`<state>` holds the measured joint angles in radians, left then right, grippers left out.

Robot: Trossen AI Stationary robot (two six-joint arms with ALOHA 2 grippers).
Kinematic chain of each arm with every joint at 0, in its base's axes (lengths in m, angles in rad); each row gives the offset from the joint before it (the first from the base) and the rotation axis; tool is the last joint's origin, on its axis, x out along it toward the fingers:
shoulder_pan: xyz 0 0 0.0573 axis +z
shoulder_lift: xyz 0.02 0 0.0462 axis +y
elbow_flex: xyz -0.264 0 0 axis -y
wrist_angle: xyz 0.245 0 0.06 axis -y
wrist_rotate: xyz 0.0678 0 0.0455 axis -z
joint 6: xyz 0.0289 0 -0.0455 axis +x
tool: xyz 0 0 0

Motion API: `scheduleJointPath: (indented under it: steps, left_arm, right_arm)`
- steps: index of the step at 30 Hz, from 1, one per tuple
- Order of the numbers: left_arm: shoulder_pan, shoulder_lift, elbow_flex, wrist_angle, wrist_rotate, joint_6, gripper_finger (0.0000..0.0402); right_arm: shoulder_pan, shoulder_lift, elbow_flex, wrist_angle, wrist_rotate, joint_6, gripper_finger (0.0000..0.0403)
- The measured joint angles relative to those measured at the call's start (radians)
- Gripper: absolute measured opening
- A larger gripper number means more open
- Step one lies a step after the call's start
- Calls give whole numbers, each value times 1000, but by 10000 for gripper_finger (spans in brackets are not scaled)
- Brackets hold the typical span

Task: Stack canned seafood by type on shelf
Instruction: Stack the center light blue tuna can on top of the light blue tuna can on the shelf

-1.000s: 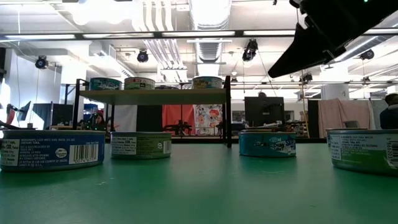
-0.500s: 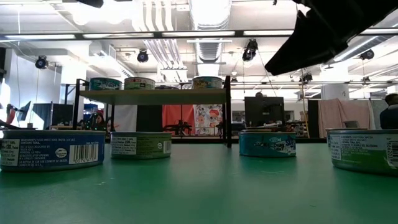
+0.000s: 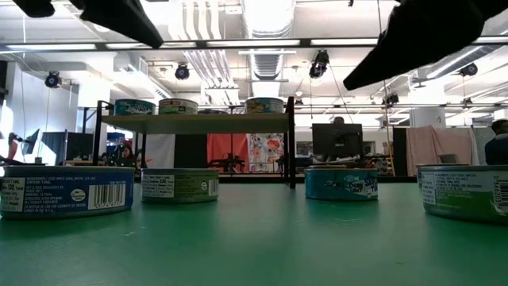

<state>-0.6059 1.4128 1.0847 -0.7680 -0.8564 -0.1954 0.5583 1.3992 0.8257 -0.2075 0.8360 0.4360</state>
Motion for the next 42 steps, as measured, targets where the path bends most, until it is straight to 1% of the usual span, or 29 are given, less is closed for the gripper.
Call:
scheduleJointPath:
  steps: [3, 6, 11, 13, 15, 19, 22, 24, 28, 32, 35, 39, 42]
  left_arm:
    - [7, -2, -1, 17, 55, 41, 0]
    - [2, -6, -1, 29, 64, 81, 0]
    - [-28, -28, -8, 27, 108, 62, 0]
    - [-48, -37, -11, 21, 130, 29, 0]
    - [-76, -51, -1, -43, 142, -43, 0]
    - [-122, -77, 80, -224, 114, -211, 0]
    - [-118, -85, 139, -281, 96, -244, 0]
    - [-113, -85, 163, -283, 99, -222, 0]
    - [-113, -81, 181, -278, 101, -122, 0]
    - [-100, -80, 183, -251, 25, -36, 0]
    - [-83, -80, 174, -213, 18, 4, 0]
    - [-76, -80, 130, -118, 30, 89, 0]
    - [-64, -80, 87, 5, 98, 185, 0]
  right_arm:
    - [0, -22, 0, -1, -7, 23, 348]
    - [0, -33, 0, 1, -8, 42, 345]
    - [0, -31, 0, 3, -19, 74, 351]
    - [0, -30, 0, 3, -44, 90, 353]
    - [0, -30, 0, 4, -75, 111, 354]
    - [0, -26, 0, 4, -142, 146, 354]
    - [0, -21, 0, -1, -153, 157, 354]
    - [0, -20, 0, 2, -156, 158, 354]
    - [0, -20, 1, -3, -168, 178, 354]
    - [0, -23, 8, -24, -241, 237, 354]
    - [0, -24, 19, -45, -265, 281, 354]
    - [-6, -25, 36, -108, -267, 368, 353]
    - [-21, -26, 63, -193, -268, 455, 352]
